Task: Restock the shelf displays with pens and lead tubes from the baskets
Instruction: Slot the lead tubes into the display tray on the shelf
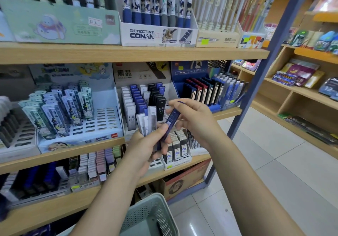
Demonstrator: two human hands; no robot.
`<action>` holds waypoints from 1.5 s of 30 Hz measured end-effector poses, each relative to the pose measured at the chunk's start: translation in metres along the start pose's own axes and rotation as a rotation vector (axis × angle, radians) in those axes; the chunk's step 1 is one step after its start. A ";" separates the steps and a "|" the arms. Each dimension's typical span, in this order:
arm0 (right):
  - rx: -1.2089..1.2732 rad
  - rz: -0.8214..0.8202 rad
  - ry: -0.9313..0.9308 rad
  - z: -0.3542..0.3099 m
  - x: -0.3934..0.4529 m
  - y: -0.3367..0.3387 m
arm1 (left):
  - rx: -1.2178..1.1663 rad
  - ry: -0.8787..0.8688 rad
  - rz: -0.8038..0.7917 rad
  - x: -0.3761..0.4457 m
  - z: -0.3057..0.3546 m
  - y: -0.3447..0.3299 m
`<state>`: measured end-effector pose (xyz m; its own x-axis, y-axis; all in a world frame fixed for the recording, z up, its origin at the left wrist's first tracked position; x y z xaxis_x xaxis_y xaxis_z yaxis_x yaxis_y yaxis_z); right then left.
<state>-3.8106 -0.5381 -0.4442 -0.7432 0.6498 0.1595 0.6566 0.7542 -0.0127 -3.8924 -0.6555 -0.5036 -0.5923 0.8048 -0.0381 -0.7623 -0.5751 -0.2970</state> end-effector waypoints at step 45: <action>-0.065 0.064 0.024 -0.004 0.084 -0.014 | 0.186 0.043 0.066 0.008 -0.005 0.015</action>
<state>-3.8813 -0.4945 -0.4272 -0.6965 0.6935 0.1842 0.7104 0.7027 0.0405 -3.9076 -0.6571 -0.5128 -0.6335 0.7680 -0.0937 -0.7599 -0.6404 -0.1111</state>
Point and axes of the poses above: each hand's wrist, its own x-axis towards the middle knuckle, its own y-axis out of the back of the hand, z = x × y, the point moved 5 cm from there along x, towards the middle knuckle, and after that the axes turned 2 degrees about x, right-handed, at the moved point
